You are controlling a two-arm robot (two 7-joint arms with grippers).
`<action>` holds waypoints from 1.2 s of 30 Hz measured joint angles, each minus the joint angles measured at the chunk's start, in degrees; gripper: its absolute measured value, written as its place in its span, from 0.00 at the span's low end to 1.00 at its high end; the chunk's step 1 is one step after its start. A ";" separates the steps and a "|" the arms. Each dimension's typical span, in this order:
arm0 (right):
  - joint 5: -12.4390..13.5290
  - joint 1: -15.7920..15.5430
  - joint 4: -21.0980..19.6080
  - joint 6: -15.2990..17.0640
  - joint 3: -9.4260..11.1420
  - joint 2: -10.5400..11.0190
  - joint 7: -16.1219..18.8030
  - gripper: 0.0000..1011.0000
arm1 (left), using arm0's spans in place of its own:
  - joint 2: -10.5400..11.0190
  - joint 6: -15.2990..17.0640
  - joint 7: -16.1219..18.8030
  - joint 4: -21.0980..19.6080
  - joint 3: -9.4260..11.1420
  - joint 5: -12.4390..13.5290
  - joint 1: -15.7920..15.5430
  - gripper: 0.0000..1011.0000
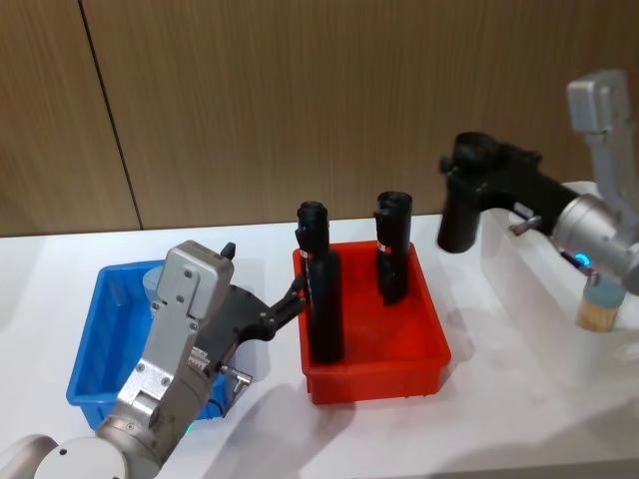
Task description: Pick the cotton swabs from the blue box and place them into the white box.
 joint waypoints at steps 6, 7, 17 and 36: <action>-0.84 -0.52 -1.52 0.95 1.42 1.39 -2.67 0.53 | 0.00 0.00 0.00 0.00 0.00 0.00 0.00 0.99; -1.13 -0.58 -1.72 1.16 1.73 1.69 -3.40 0.53 | 0.00 0.00 0.00 0.00 0.00 0.00 0.00 0.99; -2.93 -0.60 -1.21 2.14 3.47 3.26 -7.06 0.53 | 0.00 0.00 0.00 0.00 0.00 0.00 0.00 0.99; -5.04 2.76 8.27 0.87 4.25 3.64 -8.25 0.53 | 0.00 0.00 0.00 0.00 0.00 0.00 0.00 0.99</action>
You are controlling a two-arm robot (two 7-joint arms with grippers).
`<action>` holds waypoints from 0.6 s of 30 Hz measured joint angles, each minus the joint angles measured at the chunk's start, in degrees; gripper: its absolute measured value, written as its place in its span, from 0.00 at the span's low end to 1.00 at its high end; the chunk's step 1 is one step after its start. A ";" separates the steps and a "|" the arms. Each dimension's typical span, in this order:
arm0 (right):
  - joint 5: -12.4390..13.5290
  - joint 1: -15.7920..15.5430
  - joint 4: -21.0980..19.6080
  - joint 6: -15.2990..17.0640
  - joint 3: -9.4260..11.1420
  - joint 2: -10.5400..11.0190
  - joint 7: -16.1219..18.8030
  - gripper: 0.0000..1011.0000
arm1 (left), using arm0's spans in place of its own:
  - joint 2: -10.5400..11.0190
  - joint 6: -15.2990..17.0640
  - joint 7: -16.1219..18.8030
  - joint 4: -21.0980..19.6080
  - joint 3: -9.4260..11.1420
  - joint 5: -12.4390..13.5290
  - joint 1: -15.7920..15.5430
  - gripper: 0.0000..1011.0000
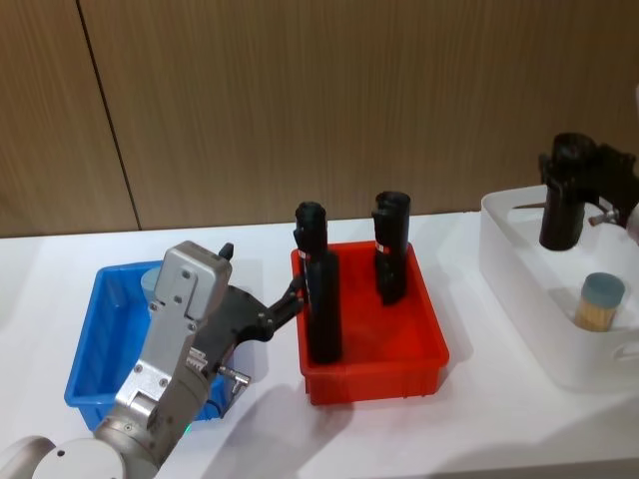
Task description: Pick the cotton swabs from the blue box and place them into the white box.
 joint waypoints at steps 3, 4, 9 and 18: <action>-0.23 0.74 2.11 -0.30 -0.08 -0.11 0.32 0.53 | 0.00 0.00 0.00 0.00 0.00 0.00 0.00 0.99; -0.23 0.74 2.11 -0.30 -0.08 -0.11 0.32 0.53 | 0.00 0.00 0.00 0.00 0.00 0.00 0.00 0.99; -0.87 2.48 7.17 -1.13 -0.23 -0.41 0.93 0.53 | 0.00 0.00 0.00 0.00 0.00 0.00 0.00 0.99; -1.30 4.26 12.24 -2.21 -0.45 -0.76 1.60 0.53 | 0.00 0.00 0.00 0.00 0.00 0.00 0.00 0.99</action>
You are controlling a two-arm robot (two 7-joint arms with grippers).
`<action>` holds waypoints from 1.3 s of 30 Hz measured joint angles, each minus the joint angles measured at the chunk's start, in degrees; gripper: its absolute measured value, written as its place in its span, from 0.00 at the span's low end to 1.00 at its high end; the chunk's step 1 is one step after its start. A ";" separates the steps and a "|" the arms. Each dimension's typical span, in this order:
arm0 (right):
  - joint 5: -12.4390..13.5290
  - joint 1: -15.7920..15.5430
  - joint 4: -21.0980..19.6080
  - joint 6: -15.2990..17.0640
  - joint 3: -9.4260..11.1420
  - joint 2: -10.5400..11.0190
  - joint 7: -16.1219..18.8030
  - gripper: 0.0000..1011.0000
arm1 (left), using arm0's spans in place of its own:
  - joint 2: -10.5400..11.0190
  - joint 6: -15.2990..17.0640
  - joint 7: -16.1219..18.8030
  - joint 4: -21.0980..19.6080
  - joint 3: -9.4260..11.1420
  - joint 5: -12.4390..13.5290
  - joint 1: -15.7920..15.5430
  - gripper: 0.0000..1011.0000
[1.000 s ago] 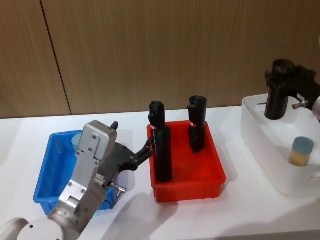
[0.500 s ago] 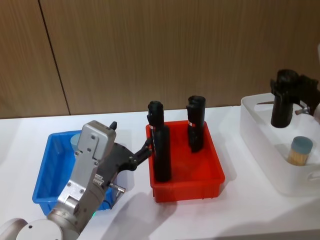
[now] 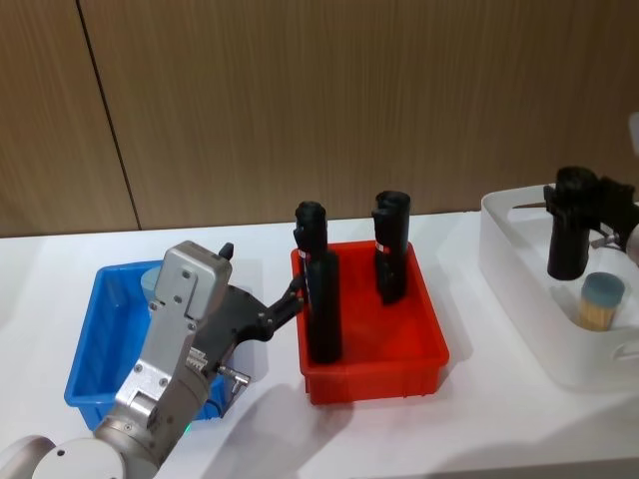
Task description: Pick the cotton swabs from the blue box and place them into the white box.
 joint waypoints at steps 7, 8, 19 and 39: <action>-0.19 1.11 3.29 -0.88 -0.20 -0.26 0.50 0.54 | 0.00 0.00 0.00 0.00 0.00 0.00 0.00 0.99; -0.19 1.21 3.58 -0.99 -0.23 -0.29 0.56 0.55 | 0.00 0.00 0.00 0.00 0.00 0.00 0.00 0.99; -0.19 2.33 6.74 -2.51 -0.40 -0.54 1.39 0.86 | 0.00 0.00 0.00 0.00 0.00 0.00 0.00 0.99; 0.37 1.29 5.18 -3.83 0.04 -0.14 1.95 0.99 | 0.00 0.00 0.00 0.00 0.00 0.00 0.00 0.99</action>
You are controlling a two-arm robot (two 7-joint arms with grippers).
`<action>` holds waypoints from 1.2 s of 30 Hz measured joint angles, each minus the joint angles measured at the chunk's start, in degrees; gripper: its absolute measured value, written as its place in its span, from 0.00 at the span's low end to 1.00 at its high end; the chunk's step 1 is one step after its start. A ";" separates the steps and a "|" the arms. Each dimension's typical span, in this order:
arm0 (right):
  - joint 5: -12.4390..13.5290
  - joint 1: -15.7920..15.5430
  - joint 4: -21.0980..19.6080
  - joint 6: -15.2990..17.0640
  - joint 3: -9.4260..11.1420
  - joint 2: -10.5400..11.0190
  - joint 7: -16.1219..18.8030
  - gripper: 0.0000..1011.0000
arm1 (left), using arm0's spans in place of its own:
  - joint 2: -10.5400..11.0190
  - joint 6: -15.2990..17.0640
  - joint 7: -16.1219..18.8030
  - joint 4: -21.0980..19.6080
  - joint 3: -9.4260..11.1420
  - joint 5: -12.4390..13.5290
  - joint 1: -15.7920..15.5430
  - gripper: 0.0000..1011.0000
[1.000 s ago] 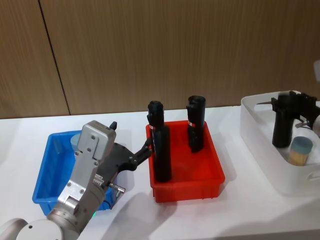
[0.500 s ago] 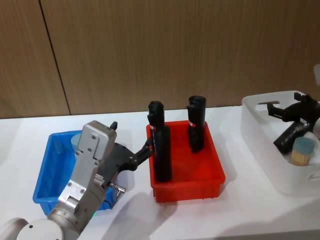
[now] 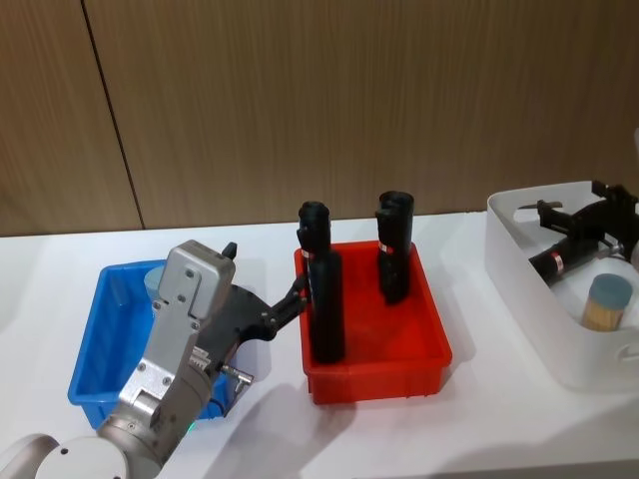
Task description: Pick the cotton swabs from the blue box and place them into the white box.
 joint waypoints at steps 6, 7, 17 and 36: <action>0.60 -1.41 -2.92 0.24 0.35 0.38 -0.07 0.99 | 0.00 0.00 0.00 0.00 0.00 0.00 0.00 0.99; 0.74 -1.66 -3.32 0.33 0.41 0.45 -0.10 0.99 | 0.00 0.00 0.00 0.00 0.00 0.00 0.00 0.99; 1.72 -3.89 -7.81 1.18 0.90 0.96 -0.60 0.99 | 0.00 0.00 0.00 0.00 0.00 0.00 0.00 0.99; 2.52 -5.43 -10.87 1.81 1.23 1.29 -0.99 0.99 | 0.00 0.00 0.00 0.00 0.00 0.00 0.00 0.99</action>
